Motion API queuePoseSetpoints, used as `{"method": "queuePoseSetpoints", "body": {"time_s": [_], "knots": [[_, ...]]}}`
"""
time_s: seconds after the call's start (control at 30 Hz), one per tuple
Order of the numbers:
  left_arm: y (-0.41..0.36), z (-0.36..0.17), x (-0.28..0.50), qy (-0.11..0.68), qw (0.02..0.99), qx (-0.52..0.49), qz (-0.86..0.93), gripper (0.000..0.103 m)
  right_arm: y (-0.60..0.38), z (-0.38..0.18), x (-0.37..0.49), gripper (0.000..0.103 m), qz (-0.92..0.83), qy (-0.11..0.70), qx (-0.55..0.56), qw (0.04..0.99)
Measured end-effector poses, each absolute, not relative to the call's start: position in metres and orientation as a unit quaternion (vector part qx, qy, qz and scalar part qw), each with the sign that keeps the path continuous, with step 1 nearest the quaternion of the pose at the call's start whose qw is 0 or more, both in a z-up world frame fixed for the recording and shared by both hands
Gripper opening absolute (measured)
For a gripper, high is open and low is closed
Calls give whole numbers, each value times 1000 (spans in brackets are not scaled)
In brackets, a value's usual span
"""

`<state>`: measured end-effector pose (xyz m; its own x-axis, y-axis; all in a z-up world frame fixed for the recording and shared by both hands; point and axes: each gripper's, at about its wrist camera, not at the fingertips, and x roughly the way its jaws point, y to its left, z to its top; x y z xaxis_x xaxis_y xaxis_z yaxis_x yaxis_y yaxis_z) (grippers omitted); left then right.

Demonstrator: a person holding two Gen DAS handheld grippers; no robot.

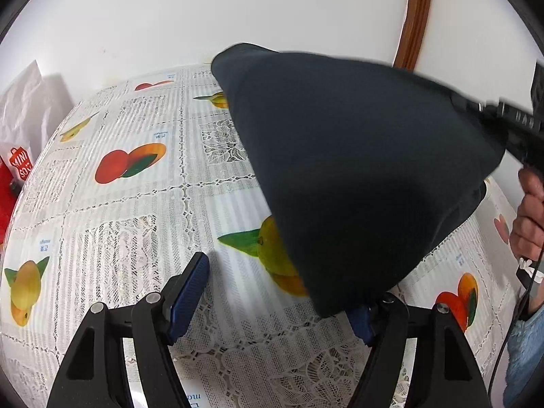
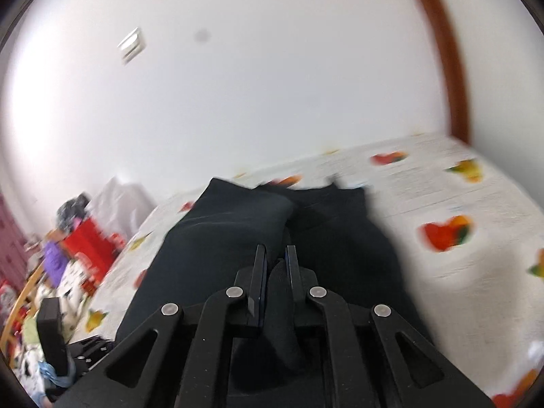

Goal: Fold small clothes

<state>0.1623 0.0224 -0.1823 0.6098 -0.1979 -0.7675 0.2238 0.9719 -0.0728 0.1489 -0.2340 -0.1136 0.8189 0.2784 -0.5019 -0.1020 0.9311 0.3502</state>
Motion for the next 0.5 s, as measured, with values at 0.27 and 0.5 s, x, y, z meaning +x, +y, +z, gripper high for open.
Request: {"method": "queuePoseSetpoints", "body": {"time_s": [0.27, 0.5], "knots": [[22, -179, 161, 421, 897, 8, -135, 73, -256, -149, 155, 30, 112, 349, 167, 915], [-9, -169, 170, 414, 893, 18, -176, 73, -251, -150, 187, 44, 136, 376, 167, 901]]}}
